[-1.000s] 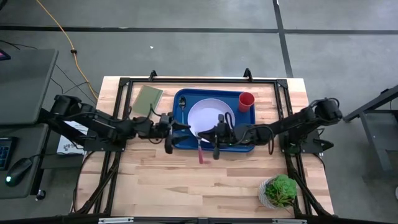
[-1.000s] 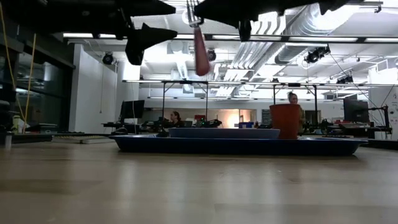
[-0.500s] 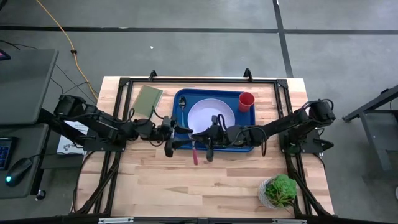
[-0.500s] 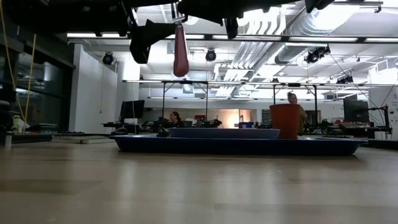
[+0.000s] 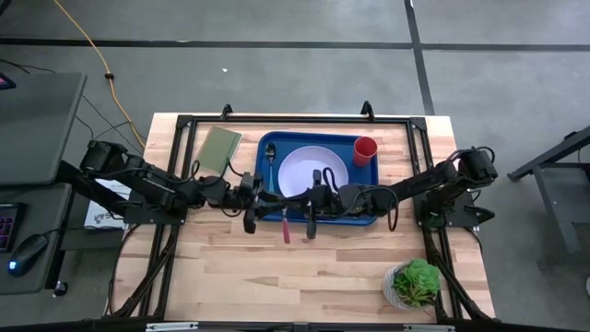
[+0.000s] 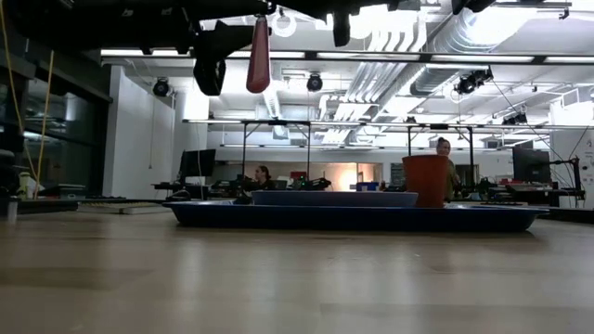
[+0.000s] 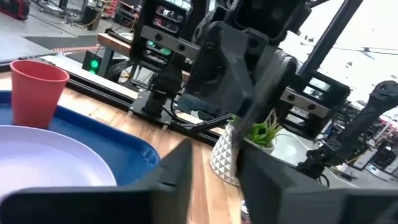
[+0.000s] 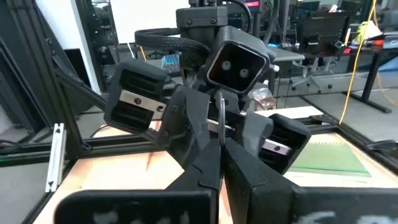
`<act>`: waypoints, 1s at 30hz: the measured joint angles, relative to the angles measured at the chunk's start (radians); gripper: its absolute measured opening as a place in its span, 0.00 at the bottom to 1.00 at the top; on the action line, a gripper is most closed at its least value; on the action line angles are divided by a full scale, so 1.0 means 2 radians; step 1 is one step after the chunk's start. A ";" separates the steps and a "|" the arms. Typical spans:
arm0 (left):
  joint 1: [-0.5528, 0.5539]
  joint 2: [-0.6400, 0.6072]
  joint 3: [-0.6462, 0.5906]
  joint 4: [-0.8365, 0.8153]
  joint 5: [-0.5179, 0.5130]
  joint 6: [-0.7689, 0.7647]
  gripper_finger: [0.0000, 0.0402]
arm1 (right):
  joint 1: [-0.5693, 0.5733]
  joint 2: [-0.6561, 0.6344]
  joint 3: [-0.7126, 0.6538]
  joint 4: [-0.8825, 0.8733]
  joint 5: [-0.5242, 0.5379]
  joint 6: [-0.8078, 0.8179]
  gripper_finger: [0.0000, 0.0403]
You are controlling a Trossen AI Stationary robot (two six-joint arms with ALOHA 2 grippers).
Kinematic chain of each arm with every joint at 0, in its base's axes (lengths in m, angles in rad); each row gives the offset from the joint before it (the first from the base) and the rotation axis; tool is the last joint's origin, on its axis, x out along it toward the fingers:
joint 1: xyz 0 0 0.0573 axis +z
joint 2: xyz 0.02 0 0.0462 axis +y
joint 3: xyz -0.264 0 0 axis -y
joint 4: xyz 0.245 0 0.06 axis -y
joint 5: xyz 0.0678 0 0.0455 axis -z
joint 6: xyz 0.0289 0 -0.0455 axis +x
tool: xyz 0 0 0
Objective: Pick and place plate/cup/fork/spoon on tray
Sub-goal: Put the pink fork on the blue serving tray to the left of the white plate
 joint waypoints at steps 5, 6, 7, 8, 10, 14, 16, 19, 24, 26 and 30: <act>0.000 0.000 0.000 0.002 0.004 0.006 0.03 | -0.001 0.000 0.000 -0.002 -0.005 0.006 0.00; 0.000 0.000 0.000 0.002 0.004 0.006 0.02 | -0.001 0.000 0.000 -0.002 -0.005 0.006 0.00; 0.000 0.000 0.000 0.002 0.004 0.007 0.02 | -0.001 0.000 0.000 -0.002 -0.005 0.006 0.00; 0.000 0.000 0.000 0.001 0.003 0.009 0.02 | -0.001 0.000 0.000 -0.002 -0.005 0.006 0.00; 0.001 0.000 0.000 0.001 0.003 0.010 0.01 | -0.001 0.000 0.000 -0.005 -0.005 0.006 0.00; 0.006 -0.001 0.000 -0.008 0.003 0.015 0.00 | -0.001 0.000 0.000 -0.012 0.000 0.020 0.02; 0.011 -0.005 0.000 -0.021 0.002 0.016 0.00 | -0.001 -0.005 0.000 -0.024 0.011 0.025 0.05; 0.019 -0.011 -0.001 -0.043 -0.006 0.015 0.00 | 0.002 -0.019 0.000 -0.054 0.051 0.027 0.12; 0.027 -0.036 -0.001 -0.089 -0.025 0.019 0.00 | 0.014 -0.036 0.000 -0.102 0.114 0.023 0.30; 0.029 -0.051 -0.001 -0.118 -0.043 0.024 0.00 | 0.018 -0.047 0.000 -0.126 0.128 0.017 0.36; 0.028 -0.080 -0.001 -0.171 -0.118 0.042 0.00 | 0.026 -0.068 0.000 -0.176 0.155 0.023 0.46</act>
